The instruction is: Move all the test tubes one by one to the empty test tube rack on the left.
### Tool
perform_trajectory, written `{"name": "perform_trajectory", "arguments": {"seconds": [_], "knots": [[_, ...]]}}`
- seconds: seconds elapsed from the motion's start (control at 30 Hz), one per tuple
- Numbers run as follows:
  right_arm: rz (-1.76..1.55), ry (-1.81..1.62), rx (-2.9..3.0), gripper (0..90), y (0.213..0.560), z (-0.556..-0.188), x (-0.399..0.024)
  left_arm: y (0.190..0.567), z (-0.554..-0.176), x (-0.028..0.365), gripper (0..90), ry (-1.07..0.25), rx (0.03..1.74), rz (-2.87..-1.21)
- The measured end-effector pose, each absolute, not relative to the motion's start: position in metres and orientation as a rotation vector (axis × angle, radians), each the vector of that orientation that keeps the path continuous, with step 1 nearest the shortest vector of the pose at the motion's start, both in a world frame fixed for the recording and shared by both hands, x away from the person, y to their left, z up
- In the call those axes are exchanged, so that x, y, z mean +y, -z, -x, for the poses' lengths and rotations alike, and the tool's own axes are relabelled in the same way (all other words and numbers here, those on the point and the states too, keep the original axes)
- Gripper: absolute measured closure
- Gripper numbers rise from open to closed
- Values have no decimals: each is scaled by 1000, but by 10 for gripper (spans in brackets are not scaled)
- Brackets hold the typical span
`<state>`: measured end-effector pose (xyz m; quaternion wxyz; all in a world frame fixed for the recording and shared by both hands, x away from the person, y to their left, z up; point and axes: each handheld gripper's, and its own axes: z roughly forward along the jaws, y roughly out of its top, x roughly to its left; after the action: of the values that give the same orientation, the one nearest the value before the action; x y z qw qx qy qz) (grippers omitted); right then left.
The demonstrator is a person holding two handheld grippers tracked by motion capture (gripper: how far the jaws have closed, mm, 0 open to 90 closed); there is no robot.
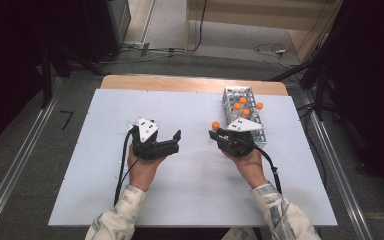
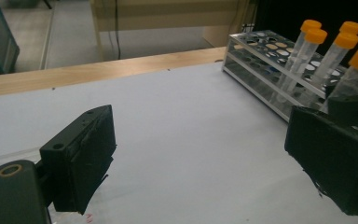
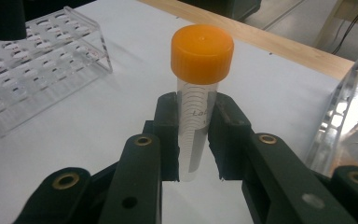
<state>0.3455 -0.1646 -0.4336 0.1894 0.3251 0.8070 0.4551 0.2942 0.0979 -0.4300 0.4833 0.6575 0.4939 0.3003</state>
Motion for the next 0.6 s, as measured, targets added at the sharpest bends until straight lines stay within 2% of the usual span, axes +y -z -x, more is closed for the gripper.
{"name": "perform_trajectory", "arguments": {"seconds": [0.4,0.6], "knots": [[-884,-1248,2309,718,442,-345,-153,427,-299,68,119,-685,1133,-1636],[-865,-1241,2328,718,445,-342,-147,427,-301,57,166,-662,1103,-1655]]}}
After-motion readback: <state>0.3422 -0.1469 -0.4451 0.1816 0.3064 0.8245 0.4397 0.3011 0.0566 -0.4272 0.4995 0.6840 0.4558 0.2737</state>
